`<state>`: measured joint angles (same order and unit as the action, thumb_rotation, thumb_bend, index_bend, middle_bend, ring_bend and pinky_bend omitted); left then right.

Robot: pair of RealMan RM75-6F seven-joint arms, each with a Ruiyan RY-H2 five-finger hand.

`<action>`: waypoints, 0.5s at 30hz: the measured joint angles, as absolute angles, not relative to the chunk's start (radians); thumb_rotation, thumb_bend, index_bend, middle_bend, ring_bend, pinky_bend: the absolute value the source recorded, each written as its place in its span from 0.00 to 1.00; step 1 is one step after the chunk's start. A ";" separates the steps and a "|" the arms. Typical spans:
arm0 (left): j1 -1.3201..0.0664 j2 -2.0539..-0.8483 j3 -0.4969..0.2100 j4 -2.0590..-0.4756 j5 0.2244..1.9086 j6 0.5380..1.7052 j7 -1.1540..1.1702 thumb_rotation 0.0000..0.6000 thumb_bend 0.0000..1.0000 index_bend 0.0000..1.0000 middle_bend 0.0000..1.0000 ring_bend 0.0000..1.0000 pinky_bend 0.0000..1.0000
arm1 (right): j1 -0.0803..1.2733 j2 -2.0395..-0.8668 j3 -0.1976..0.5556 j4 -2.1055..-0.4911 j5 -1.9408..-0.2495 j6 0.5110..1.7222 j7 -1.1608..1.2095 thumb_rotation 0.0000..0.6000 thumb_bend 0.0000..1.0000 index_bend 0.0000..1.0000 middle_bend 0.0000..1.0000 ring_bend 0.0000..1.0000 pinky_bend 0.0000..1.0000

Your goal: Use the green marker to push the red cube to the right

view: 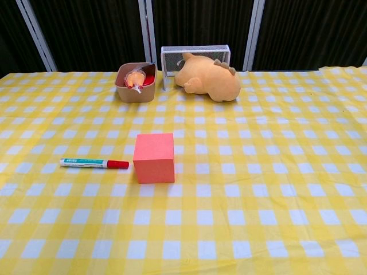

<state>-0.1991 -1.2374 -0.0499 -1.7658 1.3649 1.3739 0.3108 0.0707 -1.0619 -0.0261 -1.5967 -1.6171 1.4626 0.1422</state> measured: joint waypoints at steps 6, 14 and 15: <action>-0.199 -1.237 -0.050 -1.766 1.364 1.373 0.313 1.00 0.10 0.00 0.00 0.00 0.01 | 0.071 -1.062 -0.026 -1.597 -1.618 1.463 0.142 1.00 0.32 0.00 0.00 0.00 0.00; -0.202 -1.235 -0.051 -1.766 1.358 1.365 0.310 1.00 0.10 0.00 0.00 0.00 0.01 | 0.072 -1.062 -0.026 -1.599 -1.618 1.462 0.140 1.00 0.32 0.00 0.00 0.00 0.00; -0.203 -1.235 -0.051 -1.766 1.357 1.363 0.310 1.00 0.10 0.00 0.00 0.00 0.01 | 0.072 -1.062 -0.026 -1.599 -1.617 1.461 0.139 1.00 0.32 0.00 0.00 0.00 0.00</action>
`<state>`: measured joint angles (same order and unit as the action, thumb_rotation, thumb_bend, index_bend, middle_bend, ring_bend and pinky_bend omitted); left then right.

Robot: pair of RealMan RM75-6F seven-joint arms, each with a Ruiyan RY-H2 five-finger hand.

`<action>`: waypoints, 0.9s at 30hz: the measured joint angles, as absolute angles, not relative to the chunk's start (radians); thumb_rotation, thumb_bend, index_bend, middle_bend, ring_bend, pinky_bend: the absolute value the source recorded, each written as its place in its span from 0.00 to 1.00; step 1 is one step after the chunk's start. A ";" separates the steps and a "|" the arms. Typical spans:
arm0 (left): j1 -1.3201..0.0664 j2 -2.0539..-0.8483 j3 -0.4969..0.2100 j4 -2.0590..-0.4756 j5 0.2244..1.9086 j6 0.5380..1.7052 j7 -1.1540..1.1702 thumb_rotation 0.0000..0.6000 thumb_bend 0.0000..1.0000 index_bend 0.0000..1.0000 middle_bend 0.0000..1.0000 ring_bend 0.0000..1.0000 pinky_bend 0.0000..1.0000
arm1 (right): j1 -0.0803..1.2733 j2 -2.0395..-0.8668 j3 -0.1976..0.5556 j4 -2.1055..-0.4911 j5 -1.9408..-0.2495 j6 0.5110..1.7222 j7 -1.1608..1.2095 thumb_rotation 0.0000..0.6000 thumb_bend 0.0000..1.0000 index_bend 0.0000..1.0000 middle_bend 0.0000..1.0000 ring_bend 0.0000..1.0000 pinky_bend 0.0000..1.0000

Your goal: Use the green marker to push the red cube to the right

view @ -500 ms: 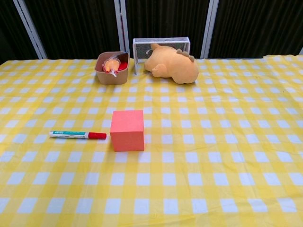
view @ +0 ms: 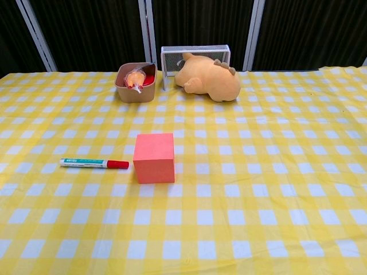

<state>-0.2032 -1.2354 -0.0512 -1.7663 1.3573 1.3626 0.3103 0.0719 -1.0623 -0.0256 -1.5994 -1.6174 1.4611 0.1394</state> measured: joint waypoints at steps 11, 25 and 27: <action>-0.247 -1.250 -0.085 -1.762 1.297 1.302 0.338 1.00 0.13 0.14 0.00 0.00 0.07 | 0.072 -1.061 -0.026 -1.598 -1.619 1.461 0.141 1.00 0.32 0.00 0.00 0.00 0.00; -0.394 -1.361 -0.172 -1.714 1.134 1.156 0.443 1.00 0.26 0.40 0.07 0.00 0.11 | 0.073 -1.058 -0.027 -1.600 -1.617 1.458 0.150 1.00 0.32 0.00 0.00 0.00 0.00; -0.422 -1.385 -0.188 -1.701 1.099 1.136 0.468 1.00 0.26 0.41 0.07 0.00 0.11 | 0.073 -1.056 -0.027 -1.601 -1.617 1.458 0.153 1.00 0.32 0.00 0.00 0.00 0.00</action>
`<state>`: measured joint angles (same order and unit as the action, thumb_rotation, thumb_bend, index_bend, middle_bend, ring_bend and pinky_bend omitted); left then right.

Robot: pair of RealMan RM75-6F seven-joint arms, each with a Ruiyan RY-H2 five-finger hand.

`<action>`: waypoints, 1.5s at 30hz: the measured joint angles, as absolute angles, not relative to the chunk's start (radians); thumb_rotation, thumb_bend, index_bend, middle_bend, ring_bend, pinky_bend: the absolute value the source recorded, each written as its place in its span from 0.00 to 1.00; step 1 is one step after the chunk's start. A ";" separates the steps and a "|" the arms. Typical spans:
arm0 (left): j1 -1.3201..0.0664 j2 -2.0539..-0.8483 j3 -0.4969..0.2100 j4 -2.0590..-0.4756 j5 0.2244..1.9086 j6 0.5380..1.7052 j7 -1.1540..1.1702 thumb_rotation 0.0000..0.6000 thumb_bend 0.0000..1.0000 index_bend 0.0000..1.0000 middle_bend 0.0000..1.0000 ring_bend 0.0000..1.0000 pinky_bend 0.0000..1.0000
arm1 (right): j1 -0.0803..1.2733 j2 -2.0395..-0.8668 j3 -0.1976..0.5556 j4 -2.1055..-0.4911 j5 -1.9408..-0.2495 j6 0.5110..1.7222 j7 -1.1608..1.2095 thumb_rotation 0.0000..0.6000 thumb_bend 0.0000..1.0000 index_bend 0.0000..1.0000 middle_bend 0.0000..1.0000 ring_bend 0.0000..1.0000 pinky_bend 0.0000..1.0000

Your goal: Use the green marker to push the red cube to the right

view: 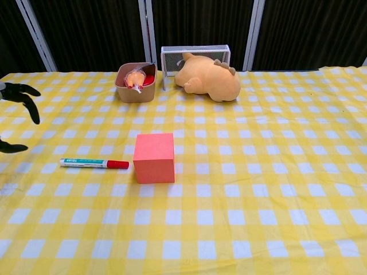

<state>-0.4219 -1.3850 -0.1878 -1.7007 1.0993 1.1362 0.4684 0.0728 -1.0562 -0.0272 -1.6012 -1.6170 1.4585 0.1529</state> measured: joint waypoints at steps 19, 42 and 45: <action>-0.613 -1.598 -0.220 -1.560 0.802 1.069 0.712 1.00 0.27 0.45 0.07 0.00 0.11 | 0.074 -1.053 -0.026 -1.600 -1.616 1.459 0.170 1.00 0.32 0.00 0.00 0.00 0.00; -0.676 -1.695 -0.188 -1.457 0.705 1.088 0.770 1.00 0.40 0.52 0.09 0.00 0.11 | 0.072 -1.050 -0.026 -1.601 -1.619 1.465 0.182 1.00 0.32 0.00 0.00 0.00 0.00; -0.678 -1.697 -0.185 -1.454 0.696 1.089 0.771 1.00 0.43 0.55 0.10 0.00 0.11 | 0.071 -1.050 -0.027 -1.601 -1.620 1.466 0.184 1.00 0.32 0.00 0.00 0.00 0.00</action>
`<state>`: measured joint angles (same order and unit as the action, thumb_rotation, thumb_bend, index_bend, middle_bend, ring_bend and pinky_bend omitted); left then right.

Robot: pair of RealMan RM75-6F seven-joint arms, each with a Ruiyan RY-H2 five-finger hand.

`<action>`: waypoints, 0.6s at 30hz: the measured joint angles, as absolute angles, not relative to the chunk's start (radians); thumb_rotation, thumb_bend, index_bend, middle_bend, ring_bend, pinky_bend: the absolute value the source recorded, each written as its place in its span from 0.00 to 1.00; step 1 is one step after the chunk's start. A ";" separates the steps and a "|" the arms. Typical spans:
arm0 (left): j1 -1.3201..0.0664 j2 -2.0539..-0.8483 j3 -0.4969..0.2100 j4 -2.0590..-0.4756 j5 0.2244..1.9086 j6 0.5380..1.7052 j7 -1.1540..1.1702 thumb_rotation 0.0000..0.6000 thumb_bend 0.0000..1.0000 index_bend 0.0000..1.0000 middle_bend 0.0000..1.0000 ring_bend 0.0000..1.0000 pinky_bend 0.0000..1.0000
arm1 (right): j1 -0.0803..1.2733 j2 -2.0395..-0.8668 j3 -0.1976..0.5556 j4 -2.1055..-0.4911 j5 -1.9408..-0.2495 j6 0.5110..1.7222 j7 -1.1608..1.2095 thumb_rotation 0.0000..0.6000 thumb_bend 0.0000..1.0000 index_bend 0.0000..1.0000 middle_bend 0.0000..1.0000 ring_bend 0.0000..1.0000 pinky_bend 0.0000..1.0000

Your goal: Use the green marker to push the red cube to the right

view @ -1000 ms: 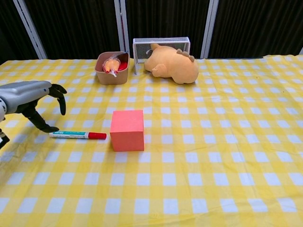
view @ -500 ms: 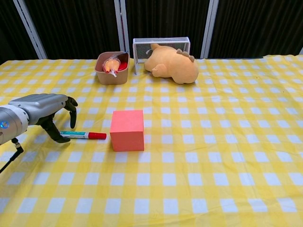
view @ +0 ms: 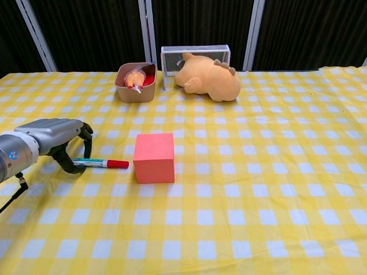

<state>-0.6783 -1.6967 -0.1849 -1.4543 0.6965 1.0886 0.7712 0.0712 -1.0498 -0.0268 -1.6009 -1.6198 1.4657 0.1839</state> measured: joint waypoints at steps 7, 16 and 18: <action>-0.679 -1.692 -0.184 -1.468 0.712 1.105 0.754 1.00 0.45 0.57 0.11 0.00 0.11 | 0.071 -1.050 -0.027 -1.601 -1.619 1.465 0.184 1.00 0.32 0.00 0.00 0.00 0.00; -0.677 -1.665 -0.196 -1.549 0.692 1.140 0.757 1.00 0.45 0.58 0.12 0.00 0.11 | 0.071 -1.049 -0.027 -1.601 -1.620 1.466 0.184 1.00 0.32 0.00 0.00 0.00 0.00; -0.679 -1.656 -0.197 -1.572 0.677 1.149 0.770 1.00 0.45 0.58 0.12 0.00 0.11 | 0.071 -1.049 -0.026 -1.601 -1.620 1.467 0.185 1.00 0.32 0.00 0.00 0.00 0.00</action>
<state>-0.6785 -1.6562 -0.1967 -1.5724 0.6774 1.1486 0.7703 0.0709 -1.0491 -0.0265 -1.6010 -1.6205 1.4669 0.1845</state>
